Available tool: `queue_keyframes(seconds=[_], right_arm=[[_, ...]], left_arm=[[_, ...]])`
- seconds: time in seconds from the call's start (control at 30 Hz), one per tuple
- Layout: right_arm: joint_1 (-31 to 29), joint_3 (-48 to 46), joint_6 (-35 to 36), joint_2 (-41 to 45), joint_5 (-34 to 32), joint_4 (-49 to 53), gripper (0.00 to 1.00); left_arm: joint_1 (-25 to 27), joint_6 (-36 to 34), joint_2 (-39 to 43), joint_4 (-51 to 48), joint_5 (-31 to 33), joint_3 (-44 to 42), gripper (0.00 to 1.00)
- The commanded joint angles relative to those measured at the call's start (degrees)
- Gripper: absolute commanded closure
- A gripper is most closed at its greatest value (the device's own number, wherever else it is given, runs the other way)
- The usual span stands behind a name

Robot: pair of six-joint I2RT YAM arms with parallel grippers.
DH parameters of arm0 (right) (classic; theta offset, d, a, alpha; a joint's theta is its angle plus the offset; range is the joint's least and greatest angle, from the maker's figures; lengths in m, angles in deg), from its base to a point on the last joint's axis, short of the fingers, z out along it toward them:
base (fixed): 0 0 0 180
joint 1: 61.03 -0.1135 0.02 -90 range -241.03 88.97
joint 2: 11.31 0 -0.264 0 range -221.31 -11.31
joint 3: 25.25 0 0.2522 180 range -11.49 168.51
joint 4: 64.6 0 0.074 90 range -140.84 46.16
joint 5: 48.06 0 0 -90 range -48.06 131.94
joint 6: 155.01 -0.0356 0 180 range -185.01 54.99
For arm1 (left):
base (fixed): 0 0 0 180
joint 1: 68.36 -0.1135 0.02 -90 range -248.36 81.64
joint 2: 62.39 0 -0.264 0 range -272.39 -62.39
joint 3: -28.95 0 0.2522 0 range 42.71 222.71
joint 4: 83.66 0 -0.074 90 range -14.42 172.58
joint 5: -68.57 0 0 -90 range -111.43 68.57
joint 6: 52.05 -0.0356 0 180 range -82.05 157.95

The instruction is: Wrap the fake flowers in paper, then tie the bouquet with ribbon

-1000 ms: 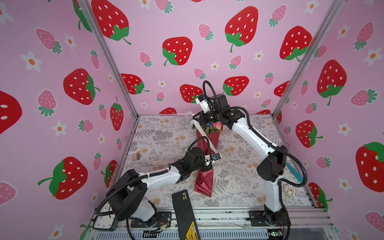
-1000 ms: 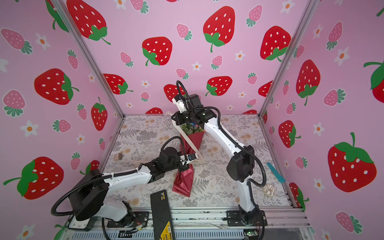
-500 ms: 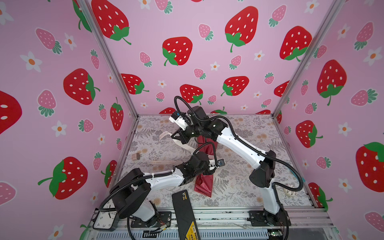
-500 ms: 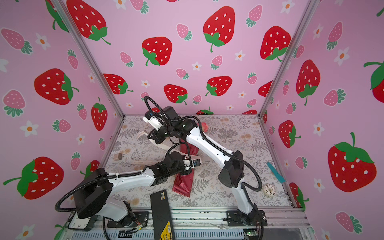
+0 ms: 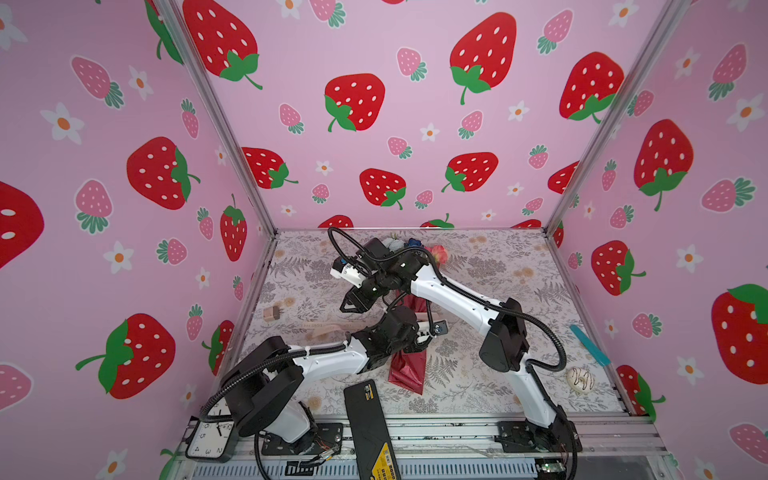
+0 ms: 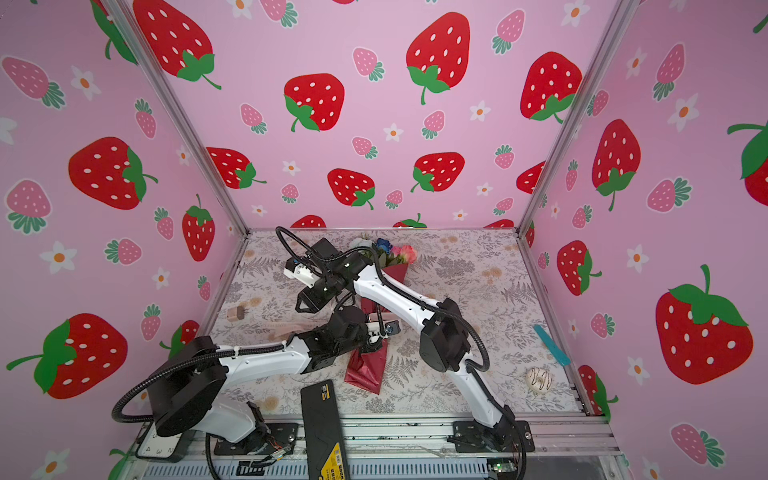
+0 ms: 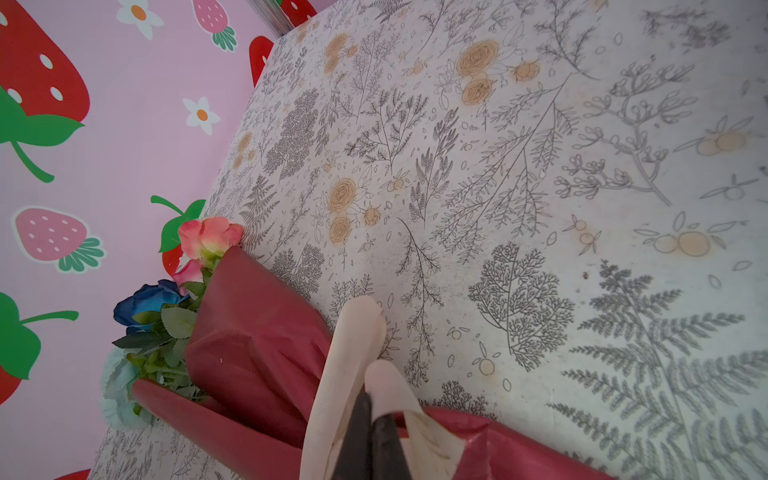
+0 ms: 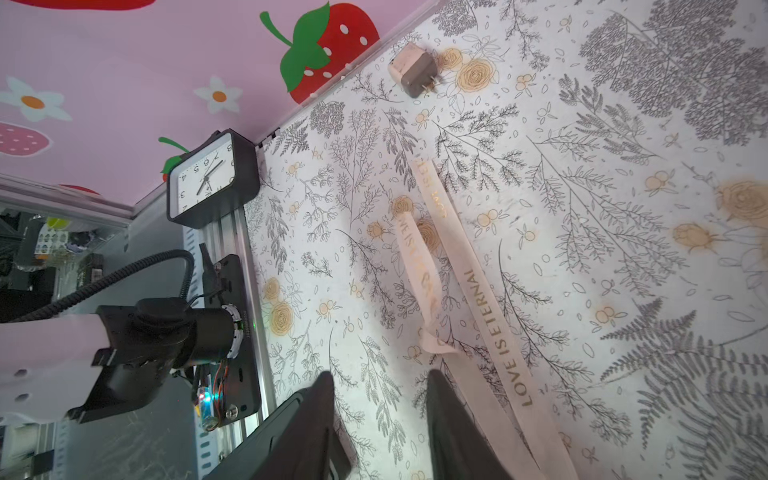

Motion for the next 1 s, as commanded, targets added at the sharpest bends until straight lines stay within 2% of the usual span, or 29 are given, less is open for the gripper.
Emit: queue_keyframes(seconds=[0.0,0.2,0.4,0.53,0.67,0.83,0.97], right_arm=[[1.5,1.8,0.0,3.4,-4.2,1.1,0.59],[9.3,-2.3,-3.9,11.6,-12.3,-2.4,0.59],[19.5,-23.0,-11.0,29.7,-24.6,-14.2,0.55],[24.1,-37.8,-12.5,42.1,-31.5,-20.7,0.52],[24.3,-50.9,-10.7,53.5,-38.1,-25.4,0.53],[21.7,-66.5,-8.7,64.2,-39.2,-30.4,0.55],[9.2,-73.9,-4.2,66.9,-46.3,-32.6,0.55]], left_arm=[[-0.5,1.6,0.8,2.9,-0.8,-0.6,1.00],[-2.4,4.2,1.6,3.8,-2.3,-0.9,1.00],[-5.7,7.5,3.0,5.0,-5.4,-1.1,1.00],[-7.4,8.6,2.6,3.8,-6.6,0.2,1.00],[-10.7,13.3,2.1,3.7,-9.7,1.5,1.00],[-16.1,21.7,0.6,2.0,-13.8,4.1,1.00],[-18.5,26.0,-1.4,-0.5,-15.9,7.0,1.00]])
